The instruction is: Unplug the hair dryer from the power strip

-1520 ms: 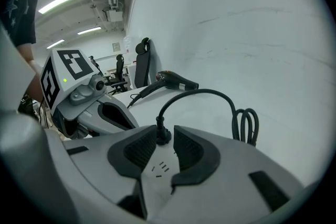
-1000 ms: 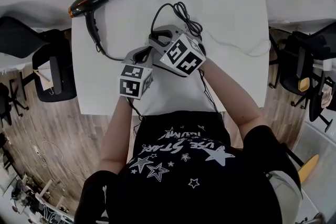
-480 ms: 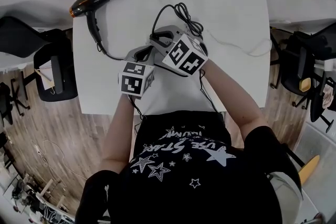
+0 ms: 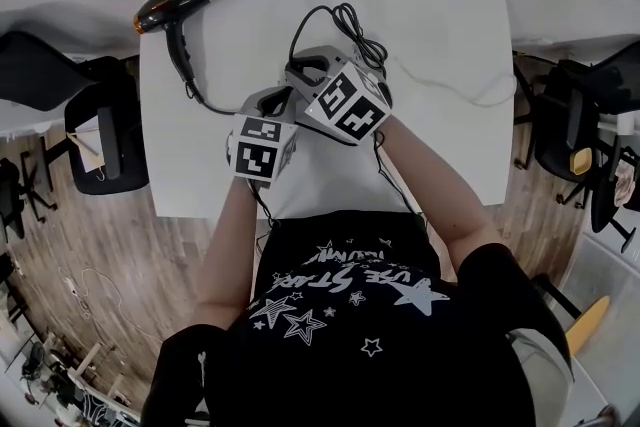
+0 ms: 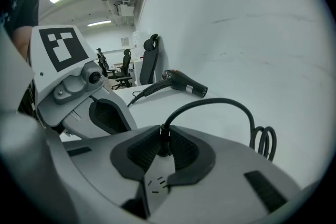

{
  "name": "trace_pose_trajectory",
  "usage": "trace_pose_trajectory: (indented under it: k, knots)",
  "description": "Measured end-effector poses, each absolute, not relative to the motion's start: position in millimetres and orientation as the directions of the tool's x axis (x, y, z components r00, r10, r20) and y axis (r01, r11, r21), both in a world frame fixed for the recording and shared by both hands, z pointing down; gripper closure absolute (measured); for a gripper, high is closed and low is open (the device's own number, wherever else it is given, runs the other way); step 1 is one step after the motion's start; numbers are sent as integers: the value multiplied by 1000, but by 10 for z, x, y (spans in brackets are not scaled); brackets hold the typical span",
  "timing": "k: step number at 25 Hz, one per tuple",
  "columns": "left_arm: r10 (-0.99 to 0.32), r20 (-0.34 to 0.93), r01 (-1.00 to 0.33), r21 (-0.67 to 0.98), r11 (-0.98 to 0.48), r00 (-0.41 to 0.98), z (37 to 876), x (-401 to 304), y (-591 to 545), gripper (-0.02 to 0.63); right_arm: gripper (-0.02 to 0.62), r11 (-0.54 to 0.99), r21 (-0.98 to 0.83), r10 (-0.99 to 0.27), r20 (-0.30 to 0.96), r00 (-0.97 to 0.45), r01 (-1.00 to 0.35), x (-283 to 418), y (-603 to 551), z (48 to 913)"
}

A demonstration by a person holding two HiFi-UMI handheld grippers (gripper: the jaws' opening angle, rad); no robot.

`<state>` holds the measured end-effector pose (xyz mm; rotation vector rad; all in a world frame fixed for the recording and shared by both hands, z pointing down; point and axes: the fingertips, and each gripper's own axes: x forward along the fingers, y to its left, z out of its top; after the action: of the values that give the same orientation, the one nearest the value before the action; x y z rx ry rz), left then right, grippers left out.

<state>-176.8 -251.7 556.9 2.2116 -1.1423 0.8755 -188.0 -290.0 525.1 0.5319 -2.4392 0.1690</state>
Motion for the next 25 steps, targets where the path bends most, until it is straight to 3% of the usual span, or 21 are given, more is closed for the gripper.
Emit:
trace_pose_trajectory:
  k: [8, 11, 14, 17, 20, 25]
  knots:
    - [-529, 727, -847, 137, -513, 438, 5578, -1779, -2510, 598, 541, 959, 64, -246, 672, -698, -277, -1885, -2807, 5280]
    - [-522, 728, -846, 150, -512, 445, 5575, -1771, -2517, 598, 538, 946, -28, -222, 668, -711, -322, -1885, -2898, 5280]
    - [-520, 722, -846, 172, -504, 457, 5567, -1776, -2534, 598, 541, 935, -9, -256, 675, -692, -355, -1884, -2872, 5254]
    - [-517, 721, -848, 187, -497, 461, 5570, -1788, -2533, 598, 545, 953, 62, -250, 711, -657, -296, -1877, -2778, 5253]
    - [-509, 729, -848, 187, -495, 458, 5571, -1774, -2514, 598, 543, 968, 19, -184, 733, -655, -250, -1873, -2796, 5264]
    - [-497, 736, -848, 197, -492, 460, 5572, -1778, -2519, 598, 543, 932, -27, -244, 692, -679, -362, -1867, -2881, 5236]
